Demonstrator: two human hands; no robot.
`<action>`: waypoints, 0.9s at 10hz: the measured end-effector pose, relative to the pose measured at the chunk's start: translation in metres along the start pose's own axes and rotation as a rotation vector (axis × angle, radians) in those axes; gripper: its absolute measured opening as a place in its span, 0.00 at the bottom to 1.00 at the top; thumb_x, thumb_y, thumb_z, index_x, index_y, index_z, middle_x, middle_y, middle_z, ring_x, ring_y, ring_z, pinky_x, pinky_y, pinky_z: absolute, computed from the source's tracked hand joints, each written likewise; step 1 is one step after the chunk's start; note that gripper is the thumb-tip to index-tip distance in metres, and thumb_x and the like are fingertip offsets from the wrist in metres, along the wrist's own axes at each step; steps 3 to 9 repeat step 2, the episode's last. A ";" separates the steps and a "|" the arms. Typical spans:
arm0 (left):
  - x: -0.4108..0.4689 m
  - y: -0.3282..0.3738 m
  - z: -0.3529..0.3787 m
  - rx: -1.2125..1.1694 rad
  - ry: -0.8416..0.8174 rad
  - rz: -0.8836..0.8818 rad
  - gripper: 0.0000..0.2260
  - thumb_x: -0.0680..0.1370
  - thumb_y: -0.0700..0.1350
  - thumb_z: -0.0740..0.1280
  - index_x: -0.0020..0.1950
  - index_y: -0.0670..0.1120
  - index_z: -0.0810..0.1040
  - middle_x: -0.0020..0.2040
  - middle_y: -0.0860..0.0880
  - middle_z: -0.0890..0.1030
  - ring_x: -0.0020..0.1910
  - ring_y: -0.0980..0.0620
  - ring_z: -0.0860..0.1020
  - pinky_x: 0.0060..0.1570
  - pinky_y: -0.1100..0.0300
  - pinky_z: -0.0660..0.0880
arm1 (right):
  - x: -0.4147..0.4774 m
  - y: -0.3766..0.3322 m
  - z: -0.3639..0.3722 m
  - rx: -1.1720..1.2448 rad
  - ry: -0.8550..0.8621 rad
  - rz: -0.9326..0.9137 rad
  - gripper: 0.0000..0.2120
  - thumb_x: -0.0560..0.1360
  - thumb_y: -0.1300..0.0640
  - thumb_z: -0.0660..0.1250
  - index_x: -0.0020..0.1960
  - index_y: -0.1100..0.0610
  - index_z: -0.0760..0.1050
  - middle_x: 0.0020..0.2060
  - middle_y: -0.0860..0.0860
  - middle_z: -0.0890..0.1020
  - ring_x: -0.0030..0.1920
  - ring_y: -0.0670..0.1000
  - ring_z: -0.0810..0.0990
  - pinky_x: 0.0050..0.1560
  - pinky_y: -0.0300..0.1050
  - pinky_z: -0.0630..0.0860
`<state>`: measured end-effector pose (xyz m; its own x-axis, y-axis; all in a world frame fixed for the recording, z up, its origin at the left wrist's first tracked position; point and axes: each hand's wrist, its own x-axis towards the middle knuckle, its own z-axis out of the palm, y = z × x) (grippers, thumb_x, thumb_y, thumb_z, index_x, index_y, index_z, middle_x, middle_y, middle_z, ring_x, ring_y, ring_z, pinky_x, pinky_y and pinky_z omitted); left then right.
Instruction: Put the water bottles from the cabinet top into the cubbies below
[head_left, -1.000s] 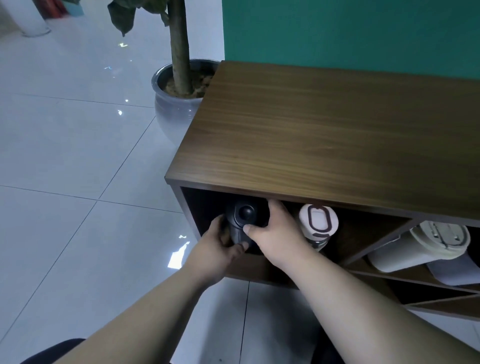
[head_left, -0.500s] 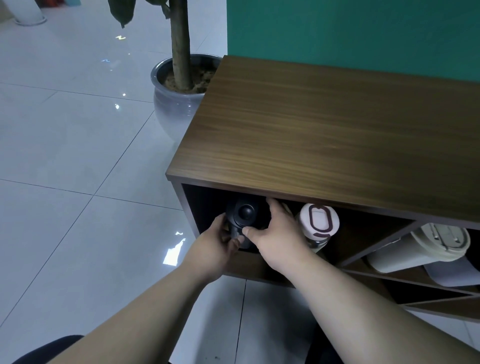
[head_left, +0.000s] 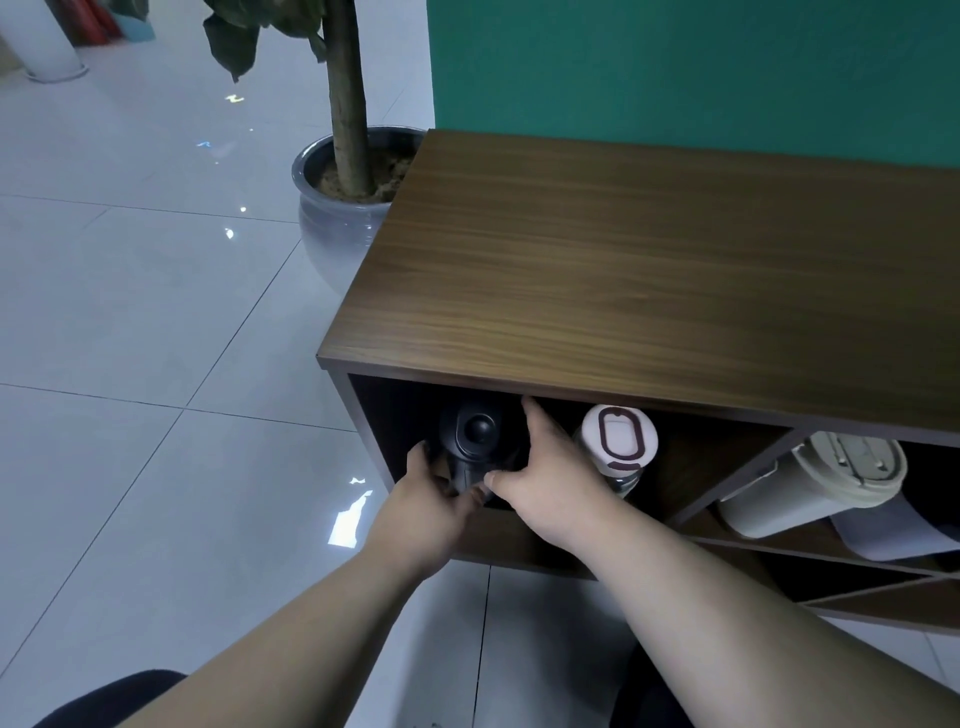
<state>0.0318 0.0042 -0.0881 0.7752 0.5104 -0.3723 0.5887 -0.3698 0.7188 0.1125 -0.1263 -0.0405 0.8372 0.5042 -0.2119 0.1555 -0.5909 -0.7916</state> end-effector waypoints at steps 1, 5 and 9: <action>-0.006 0.003 -0.002 0.019 -0.070 -0.067 0.31 0.78 0.58 0.70 0.75 0.46 0.65 0.56 0.49 0.79 0.51 0.46 0.76 0.41 0.56 0.73 | -0.010 0.003 -0.008 0.023 -0.085 0.052 0.42 0.72 0.54 0.73 0.79 0.49 0.55 0.66 0.43 0.71 0.68 0.43 0.68 0.61 0.35 0.61; -0.022 0.010 -0.006 0.022 -0.140 -0.102 0.30 0.79 0.61 0.68 0.74 0.45 0.68 0.64 0.45 0.79 0.55 0.46 0.76 0.49 0.55 0.75 | -0.022 0.009 -0.010 0.061 -0.167 0.124 0.53 0.63 0.39 0.71 0.81 0.52 0.50 0.78 0.52 0.66 0.76 0.52 0.65 0.72 0.44 0.63; -0.022 0.010 -0.006 0.022 -0.140 -0.102 0.30 0.79 0.61 0.68 0.74 0.45 0.68 0.64 0.45 0.79 0.55 0.46 0.76 0.49 0.55 0.75 | -0.022 0.009 -0.010 0.061 -0.167 0.124 0.53 0.63 0.39 0.71 0.81 0.52 0.50 0.78 0.52 0.66 0.76 0.52 0.65 0.72 0.44 0.63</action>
